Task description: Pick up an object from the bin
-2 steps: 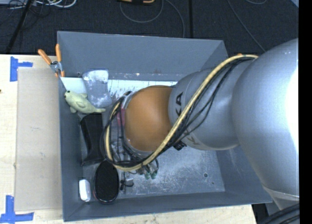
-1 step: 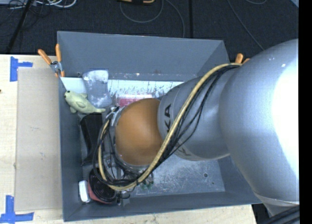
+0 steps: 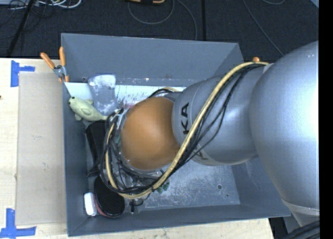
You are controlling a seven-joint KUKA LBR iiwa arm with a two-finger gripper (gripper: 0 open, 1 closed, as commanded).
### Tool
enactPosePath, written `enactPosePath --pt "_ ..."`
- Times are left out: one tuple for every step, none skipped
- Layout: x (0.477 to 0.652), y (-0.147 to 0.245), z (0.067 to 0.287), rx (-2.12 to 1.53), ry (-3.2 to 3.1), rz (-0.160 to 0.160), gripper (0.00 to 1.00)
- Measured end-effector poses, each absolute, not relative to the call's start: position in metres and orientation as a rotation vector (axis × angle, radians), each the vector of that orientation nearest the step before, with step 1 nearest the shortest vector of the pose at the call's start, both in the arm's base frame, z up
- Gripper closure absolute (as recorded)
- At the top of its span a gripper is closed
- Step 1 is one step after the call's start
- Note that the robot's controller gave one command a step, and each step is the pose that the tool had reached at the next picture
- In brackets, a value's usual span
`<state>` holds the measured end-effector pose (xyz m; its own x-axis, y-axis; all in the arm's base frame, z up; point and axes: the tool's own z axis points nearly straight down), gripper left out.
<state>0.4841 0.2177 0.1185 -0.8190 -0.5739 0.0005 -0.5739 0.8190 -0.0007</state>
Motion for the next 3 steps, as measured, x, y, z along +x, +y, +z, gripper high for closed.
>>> enactPosePath --pt "0.488 0.207 0.077 1.158 -2.925 -0.001 0.0" --pt "0.49 0.238 0.074 1.666 -2.687 0.013 1.0" --pt "0.49 0.238 0.074 1.665 -2.688 0.013 1.0"
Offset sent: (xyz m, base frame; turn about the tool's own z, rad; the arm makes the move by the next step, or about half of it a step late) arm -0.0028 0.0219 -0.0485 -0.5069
